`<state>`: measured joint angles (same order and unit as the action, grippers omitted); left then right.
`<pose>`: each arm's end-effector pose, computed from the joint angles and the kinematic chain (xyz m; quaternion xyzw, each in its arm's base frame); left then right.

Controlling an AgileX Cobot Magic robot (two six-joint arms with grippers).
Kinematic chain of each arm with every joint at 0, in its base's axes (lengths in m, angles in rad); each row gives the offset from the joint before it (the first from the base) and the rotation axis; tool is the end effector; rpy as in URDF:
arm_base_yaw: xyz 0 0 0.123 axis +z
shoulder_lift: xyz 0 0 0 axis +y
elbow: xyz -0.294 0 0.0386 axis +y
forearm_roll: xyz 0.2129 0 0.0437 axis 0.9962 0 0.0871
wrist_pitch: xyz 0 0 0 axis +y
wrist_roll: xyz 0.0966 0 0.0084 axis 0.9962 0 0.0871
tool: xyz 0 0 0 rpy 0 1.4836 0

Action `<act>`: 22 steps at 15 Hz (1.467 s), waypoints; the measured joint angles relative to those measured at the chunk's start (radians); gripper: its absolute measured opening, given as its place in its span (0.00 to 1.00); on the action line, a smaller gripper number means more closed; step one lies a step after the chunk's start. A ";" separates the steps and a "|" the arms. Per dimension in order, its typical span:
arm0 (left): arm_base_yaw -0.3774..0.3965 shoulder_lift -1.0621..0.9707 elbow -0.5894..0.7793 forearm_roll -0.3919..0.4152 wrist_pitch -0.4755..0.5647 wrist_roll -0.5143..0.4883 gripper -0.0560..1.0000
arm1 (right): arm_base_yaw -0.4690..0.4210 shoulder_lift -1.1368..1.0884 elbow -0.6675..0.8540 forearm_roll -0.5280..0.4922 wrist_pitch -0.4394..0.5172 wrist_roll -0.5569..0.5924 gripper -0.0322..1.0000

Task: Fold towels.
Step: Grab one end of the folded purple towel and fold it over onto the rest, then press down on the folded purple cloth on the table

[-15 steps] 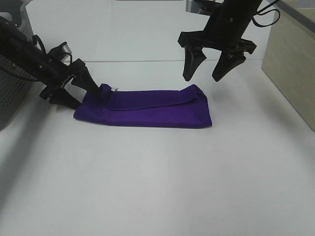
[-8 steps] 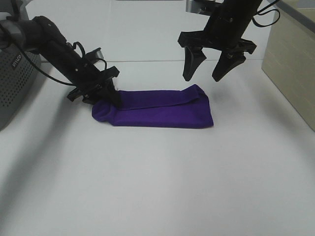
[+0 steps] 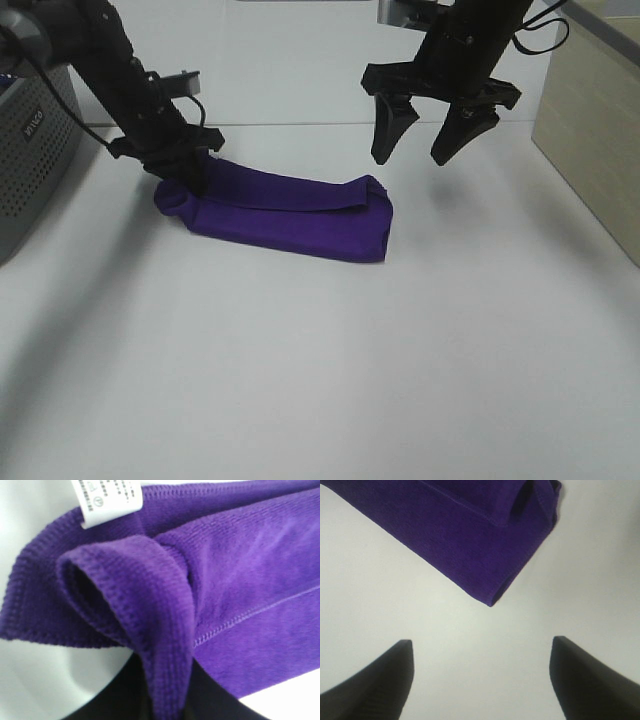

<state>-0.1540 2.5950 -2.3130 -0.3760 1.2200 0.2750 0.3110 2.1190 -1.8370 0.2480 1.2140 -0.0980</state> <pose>0.4930 -0.1104 0.1360 0.1593 0.9677 -0.1750 0.0873 0.3920 0.1494 0.2436 -0.1679 0.9753 0.1269 0.0672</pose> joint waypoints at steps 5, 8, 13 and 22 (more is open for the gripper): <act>-0.054 -0.057 -0.008 0.006 0.000 0.048 0.10 | 0.000 -0.060 0.000 0.002 0.000 0.000 0.75; -0.144 -0.056 -0.008 0.006 0.000 0.081 0.10 | 0.000 -0.118 0.000 0.004 0.002 0.000 0.75; -0.225 -0.047 -0.008 0.016 0.000 0.052 0.10 | 0.000 -0.176 0.000 0.004 0.004 0.000 0.75; -0.299 -0.047 -0.008 -0.181 -0.154 0.017 0.61 | 0.000 -0.216 0.000 0.004 0.006 0.000 0.75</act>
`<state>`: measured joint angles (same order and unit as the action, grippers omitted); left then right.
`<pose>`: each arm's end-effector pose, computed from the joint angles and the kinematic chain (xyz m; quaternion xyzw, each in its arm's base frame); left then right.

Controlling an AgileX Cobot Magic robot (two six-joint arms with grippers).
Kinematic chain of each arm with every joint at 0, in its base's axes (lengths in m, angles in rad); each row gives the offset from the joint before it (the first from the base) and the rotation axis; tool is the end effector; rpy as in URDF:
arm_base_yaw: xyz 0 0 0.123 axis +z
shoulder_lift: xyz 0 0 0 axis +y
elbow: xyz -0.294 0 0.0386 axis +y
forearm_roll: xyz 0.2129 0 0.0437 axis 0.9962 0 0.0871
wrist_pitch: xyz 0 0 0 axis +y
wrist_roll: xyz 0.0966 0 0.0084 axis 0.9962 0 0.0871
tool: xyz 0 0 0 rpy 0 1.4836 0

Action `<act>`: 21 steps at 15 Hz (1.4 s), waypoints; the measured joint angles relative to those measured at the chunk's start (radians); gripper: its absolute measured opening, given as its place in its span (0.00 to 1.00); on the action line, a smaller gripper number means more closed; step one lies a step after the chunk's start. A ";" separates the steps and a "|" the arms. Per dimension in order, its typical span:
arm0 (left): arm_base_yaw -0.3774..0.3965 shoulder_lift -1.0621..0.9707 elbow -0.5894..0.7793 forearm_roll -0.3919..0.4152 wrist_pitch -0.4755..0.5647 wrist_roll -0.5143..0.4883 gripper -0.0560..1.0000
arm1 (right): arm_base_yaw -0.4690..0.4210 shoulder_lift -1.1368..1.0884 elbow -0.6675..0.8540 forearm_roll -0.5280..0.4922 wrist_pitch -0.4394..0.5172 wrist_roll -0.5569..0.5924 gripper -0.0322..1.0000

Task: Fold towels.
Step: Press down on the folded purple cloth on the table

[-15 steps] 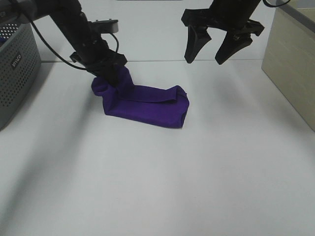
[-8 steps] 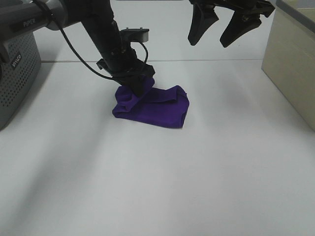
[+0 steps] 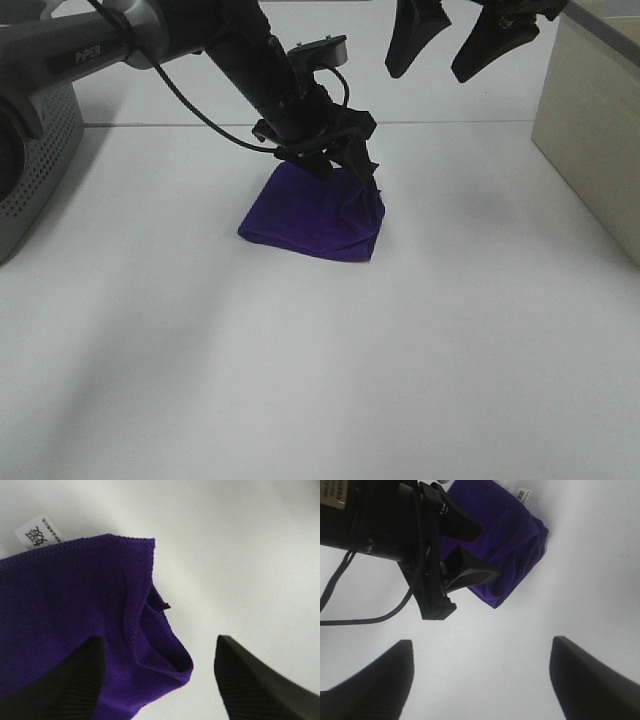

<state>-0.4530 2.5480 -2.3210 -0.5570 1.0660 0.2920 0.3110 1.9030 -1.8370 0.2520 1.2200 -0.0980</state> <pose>0.4469 -0.2675 0.1722 0.2630 0.9124 -0.2739 0.1530 0.3575 0.1388 0.3304 -0.1778 0.9588 0.1428 0.1692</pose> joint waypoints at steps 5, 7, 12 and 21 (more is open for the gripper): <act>0.005 0.000 -0.049 0.098 0.032 -0.053 0.68 | 0.000 -0.021 0.000 0.000 0.000 0.000 0.75; 0.010 0.000 -0.139 0.286 0.127 -0.123 0.77 | 0.000 -0.021 0.000 -0.003 0.000 0.000 0.75; 0.106 -0.018 -0.202 0.451 0.143 -0.248 0.78 | 0.000 -0.021 0.000 -0.020 0.000 0.000 0.75; 0.237 -0.161 -0.185 0.458 0.148 -0.233 0.78 | 0.006 0.195 0.000 0.407 -0.079 -0.629 0.75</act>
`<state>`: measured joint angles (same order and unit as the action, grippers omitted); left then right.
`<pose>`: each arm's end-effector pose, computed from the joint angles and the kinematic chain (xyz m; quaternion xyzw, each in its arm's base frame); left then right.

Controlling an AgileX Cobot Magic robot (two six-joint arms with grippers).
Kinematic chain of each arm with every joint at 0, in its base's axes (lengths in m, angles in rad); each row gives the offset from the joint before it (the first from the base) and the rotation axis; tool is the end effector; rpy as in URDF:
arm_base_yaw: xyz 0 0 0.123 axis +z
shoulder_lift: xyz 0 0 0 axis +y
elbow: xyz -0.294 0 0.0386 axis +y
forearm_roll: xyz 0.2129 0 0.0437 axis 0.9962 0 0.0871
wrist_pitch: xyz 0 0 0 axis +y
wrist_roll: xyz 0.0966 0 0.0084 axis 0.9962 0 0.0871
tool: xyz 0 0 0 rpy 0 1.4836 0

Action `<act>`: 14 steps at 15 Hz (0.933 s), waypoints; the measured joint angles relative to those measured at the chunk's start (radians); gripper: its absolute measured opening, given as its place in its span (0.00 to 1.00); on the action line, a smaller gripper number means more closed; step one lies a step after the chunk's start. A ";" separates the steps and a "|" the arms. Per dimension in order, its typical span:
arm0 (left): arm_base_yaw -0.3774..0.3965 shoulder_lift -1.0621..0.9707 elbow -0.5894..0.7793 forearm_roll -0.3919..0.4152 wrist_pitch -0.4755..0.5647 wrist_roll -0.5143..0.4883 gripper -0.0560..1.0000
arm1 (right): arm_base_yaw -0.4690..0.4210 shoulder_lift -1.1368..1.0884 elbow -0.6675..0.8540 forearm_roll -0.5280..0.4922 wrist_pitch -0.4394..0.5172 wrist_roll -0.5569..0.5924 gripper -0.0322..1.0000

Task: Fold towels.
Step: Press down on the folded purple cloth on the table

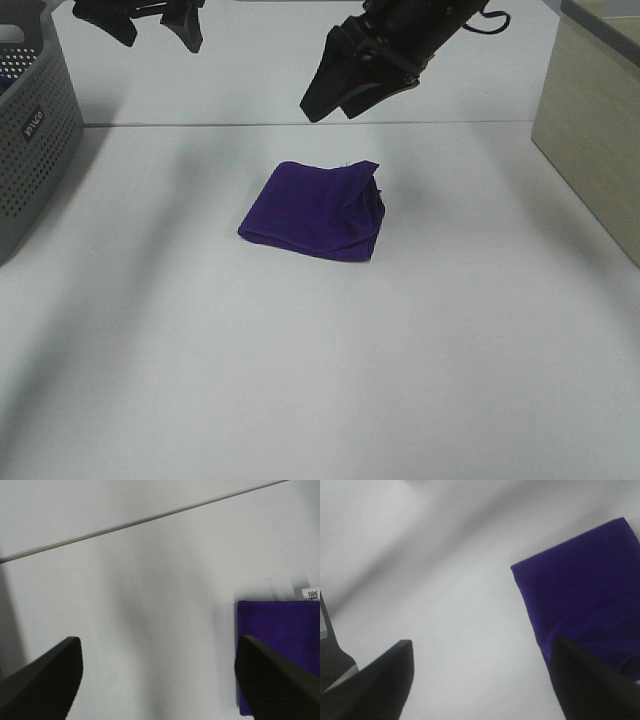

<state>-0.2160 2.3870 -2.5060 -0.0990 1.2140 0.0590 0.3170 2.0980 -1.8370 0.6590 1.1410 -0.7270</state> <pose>0.4850 -0.1156 0.2833 0.1278 0.9509 -0.0709 0.2727 0.3879 0.1841 0.2693 -0.3846 0.8614 0.2779 0.1811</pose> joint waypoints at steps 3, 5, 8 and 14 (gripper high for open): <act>0.025 -0.028 0.001 0.001 0.002 0.034 0.78 | 0.094 0.089 0.000 -0.053 -0.143 -0.100 0.75; 0.039 -0.038 0.001 0.001 0.002 0.034 0.78 | 0.128 0.137 0.000 -0.105 -0.182 -0.125 0.75; 0.043 -0.063 0.001 0.000 0.003 0.035 0.78 | 0.111 0.221 0.000 -0.190 -0.225 -0.113 0.75; 0.043 -0.072 0.001 -0.019 0.004 0.037 0.78 | 0.088 0.275 -0.001 -0.218 -0.288 -0.104 0.75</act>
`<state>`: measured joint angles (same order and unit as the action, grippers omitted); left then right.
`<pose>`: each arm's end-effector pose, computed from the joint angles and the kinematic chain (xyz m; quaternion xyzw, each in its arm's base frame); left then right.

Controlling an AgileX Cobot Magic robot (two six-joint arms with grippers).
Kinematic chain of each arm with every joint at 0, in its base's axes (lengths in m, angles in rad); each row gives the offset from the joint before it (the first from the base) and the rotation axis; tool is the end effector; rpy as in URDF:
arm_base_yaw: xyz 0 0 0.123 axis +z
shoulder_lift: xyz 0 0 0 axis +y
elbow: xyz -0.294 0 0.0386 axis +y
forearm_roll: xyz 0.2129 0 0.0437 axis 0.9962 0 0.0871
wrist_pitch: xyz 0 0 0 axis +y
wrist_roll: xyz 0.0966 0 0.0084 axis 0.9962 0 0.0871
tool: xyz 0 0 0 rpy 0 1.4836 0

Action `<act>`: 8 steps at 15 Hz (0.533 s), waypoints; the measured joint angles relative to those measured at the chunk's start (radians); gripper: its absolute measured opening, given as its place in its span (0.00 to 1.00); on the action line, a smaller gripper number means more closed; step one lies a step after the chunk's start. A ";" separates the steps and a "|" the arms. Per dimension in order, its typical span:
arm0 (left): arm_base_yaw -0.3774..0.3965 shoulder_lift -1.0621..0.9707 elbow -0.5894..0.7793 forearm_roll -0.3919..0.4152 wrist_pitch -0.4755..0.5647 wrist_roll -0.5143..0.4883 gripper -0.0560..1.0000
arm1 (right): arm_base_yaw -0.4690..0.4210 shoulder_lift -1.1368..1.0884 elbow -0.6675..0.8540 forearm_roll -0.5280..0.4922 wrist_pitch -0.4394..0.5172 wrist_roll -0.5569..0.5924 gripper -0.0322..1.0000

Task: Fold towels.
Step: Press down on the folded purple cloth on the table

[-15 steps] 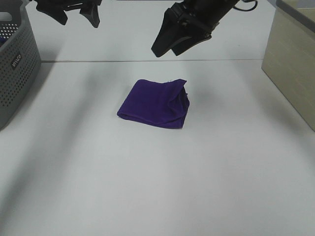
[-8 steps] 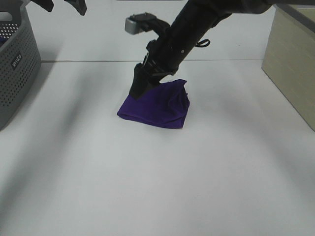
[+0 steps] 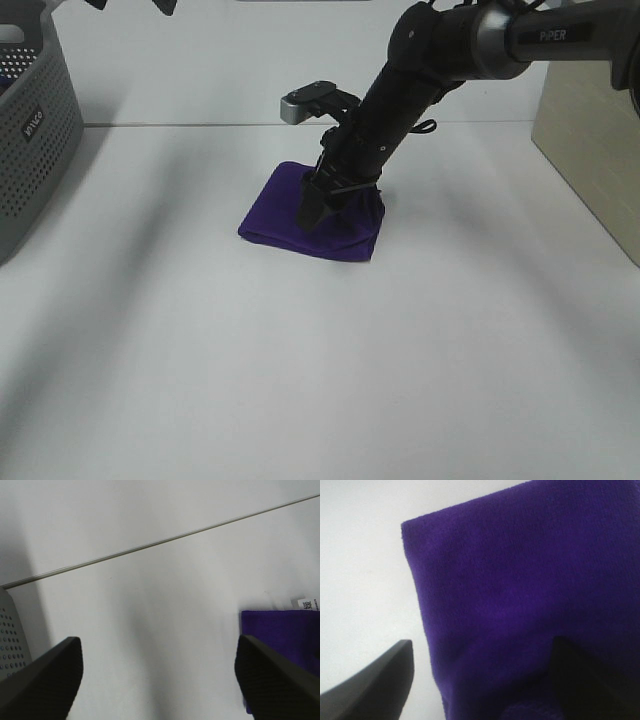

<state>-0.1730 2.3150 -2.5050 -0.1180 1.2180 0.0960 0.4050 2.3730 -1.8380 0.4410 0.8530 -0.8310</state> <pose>0.4762 -0.0941 0.3185 0.1251 0.9409 -0.0708 0.3068 0.4220 0.2148 0.1415 -0.4621 0.8578 0.1507 0.1670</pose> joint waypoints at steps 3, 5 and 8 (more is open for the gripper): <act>0.000 -0.002 0.014 -0.002 0.001 0.000 0.78 | -0.059 0.000 0.000 0.007 -0.001 0.000 0.75; 0.000 -0.002 0.034 -0.003 0.001 0.001 0.78 | -0.107 0.000 0.000 0.035 -0.003 0.001 0.75; 0.000 -0.002 0.081 -0.003 0.001 0.001 0.78 | -0.134 0.001 0.000 0.051 -0.005 0.001 0.75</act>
<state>-0.1730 2.3130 -2.4240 -0.1210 1.2190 0.0970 0.2710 2.3740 -1.8380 0.4920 0.8480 -0.8300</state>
